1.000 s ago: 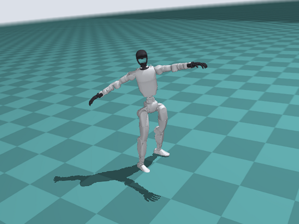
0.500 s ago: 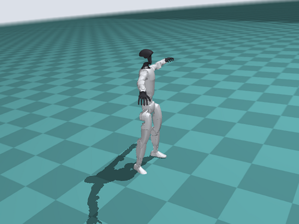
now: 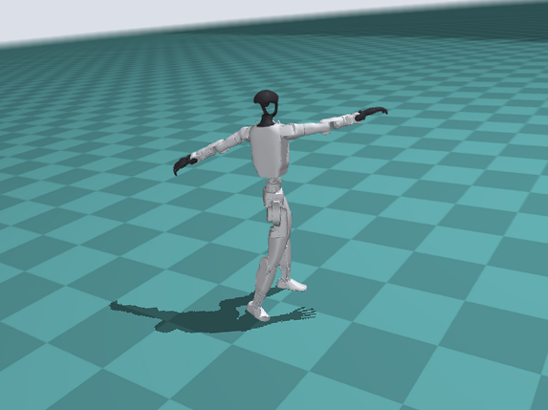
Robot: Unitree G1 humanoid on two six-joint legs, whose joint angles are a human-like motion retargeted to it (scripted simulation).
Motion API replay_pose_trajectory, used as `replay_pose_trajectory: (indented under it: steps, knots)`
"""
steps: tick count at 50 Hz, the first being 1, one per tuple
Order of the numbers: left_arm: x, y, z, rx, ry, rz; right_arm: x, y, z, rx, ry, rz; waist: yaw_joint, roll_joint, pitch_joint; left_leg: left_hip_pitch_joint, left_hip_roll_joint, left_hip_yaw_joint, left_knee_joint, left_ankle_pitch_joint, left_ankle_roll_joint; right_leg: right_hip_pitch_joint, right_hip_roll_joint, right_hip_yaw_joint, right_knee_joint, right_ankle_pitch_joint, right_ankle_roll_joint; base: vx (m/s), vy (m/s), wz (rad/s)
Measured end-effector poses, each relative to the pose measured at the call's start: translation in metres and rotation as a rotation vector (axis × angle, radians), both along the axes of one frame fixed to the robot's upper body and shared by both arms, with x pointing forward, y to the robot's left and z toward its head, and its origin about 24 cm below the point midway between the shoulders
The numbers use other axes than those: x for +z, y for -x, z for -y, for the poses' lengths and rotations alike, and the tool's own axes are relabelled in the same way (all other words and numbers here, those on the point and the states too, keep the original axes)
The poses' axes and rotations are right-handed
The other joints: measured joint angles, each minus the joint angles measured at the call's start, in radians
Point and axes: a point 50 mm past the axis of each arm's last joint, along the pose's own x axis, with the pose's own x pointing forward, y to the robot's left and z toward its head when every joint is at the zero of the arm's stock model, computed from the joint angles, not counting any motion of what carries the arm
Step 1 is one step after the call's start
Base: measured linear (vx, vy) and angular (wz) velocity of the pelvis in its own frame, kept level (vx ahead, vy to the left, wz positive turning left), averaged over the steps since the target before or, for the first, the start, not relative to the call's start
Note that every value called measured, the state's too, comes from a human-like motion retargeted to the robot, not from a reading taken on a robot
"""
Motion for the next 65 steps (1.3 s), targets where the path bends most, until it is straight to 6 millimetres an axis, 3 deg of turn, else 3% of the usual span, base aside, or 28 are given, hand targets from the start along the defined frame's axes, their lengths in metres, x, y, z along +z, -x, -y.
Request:
replay_pose_trajectory:
  steps: [2,5,7,9,12,15,17,28,38,47,57,65]
  knots:
    - [-0.006,0.009,0.004,0.03,0.017,0.026,0.004,-0.014,-0.012,0.038,-0.012,0.01,0.018,-0.017,0.022,-0.022,-0.025,-0.045,-0.021,0.05,-0.028,0.012,0.013,-0.023,-0.068,0.033,0.043,-0.06,0.0,0.89]
    - [-0.016,0.02,0.012,0.062,0.051,0.025,0.018,-0.029,-0.029,0.093,-0.001,0.029,0.042,-0.004,0.027,-0.035,-0.031,-0.086,-0.026,0.065,-0.027,0.019,0.025,-0.063,-0.075,0.04,0.037,-0.02,0.0,0.71]
    - [-0.023,0.027,0.018,0.067,0.073,0.001,0.03,-0.036,-0.039,0.129,0.024,0.047,0.06,0.023,0.017,-0.032,-0.018,-0.09,-0.009,0.034,-0.003,0.011,0.015,-0.082,0.002,0.005,-0.007,0.01,-0.01,0.42]
    - [-0.026,0.028,0.019,0.07,0.077,0.006,0.033,-0.042,-0.046,0.147,0.009,0.06,0.055,0.007,0.033,-0.045,-0.034,-0.119,-0.034,0.076,-0.027,0.017,0.026,-0.093,-0.054,0.03,0.033,-0.04,-0.03,0.55]
    - [-0.03,0.027,0.021,0.071,0.076,0.007,0.044,-0.046,-0.054,0.166,0.019,0.087,0.048,0.011,0.032,-0.042,-0.027,-0.133,-0.056,0.088,-0.031,0.02,0.037,-0.106,-0.065,0.035,0.032,0.0,-0.02,0.21]
    - [-0.032,0.024,0.021,0.063,0.071,0.003,0.056,-0.047,-0.059,0.184,0.062,0.102,0.048,0.035,0.013,-0.025,0.0,-0.109,-0.045,0.048,-0.002,0.008,0.022,-0.103,0.024,-0.005,-0.021,0.03,-0.02,-0.18]
    - [-0.031,0.016,0.017,0.057,0.057,0.037,0.057,-0.05,-0.062,0.184,0.054,0.105,0.019,0.009,0.03,-0.03,-0.013,-0.116,-0.075,0.091,-0.038,0.011,0.029,-0.088,-0.044,0.024,0.035,0.0,0.0,0.0]
    - [-0.019,-0.036,-0.002,-0.127,0.036,0.047,0.069,-0.046,-0.063,0.179,0.086,0.053,-0.129,0.044,0.017,0.027,0.02,0.023,-0.06,0.05,-0.042,0.011,0.026,0.045,-0.077,0.046,0.053,0.02,-0.02,-0.65]
    - [0.028,-0.069,-0.022,-0.232,-0.078,-0.02,0.058,-0.015,-0.026,0.046,0.114,-0.021,-0.314,0.125,-0.006,0.092,0.068,0.259,-0.011,-0.022,-0.04,-0.034,0.017,0.278,-0.088,0.067,0.078,0.02,0.0,-1.24]
    - [0.081,-0.112,-0.034,-0.363,-0.203,-0.082,0.028,0.022,0.014,-0.103,0.05,-0.107,-0.559,0.207,-0.009,0.179,0.117,0.48,-0.018,-0.063,-0.042,-0.084,0.033,0.497,-0.101,0.085,0.093,0.01,0.0,-1.3]
    - [0.118,-0.175,-0.032,-0.589,-0.288,-0.215,-0.006,0.076,0.052,-0.265,-0.033,-0.202,-0.91,0.299,0.0,0.277,0.15,0.725,-0.045,-0.091,-0.058,-0.157,0.069,0.741,-0.096,0.104,0.107,0.0,0.01,-1.27]
    - [0.131,-0.238,-0.017,-0.733,-0.374,-0.144,-0.035,0.132,0.078,-0.441,-0.164,-0.196,-1.231,0.367,0.001,0.343,0.156,0.907,-0.083,-0.096,-0.071,-0.219,0.11,0.918,-0.101,0.122,0.104,0.01,0.01,-1.19]
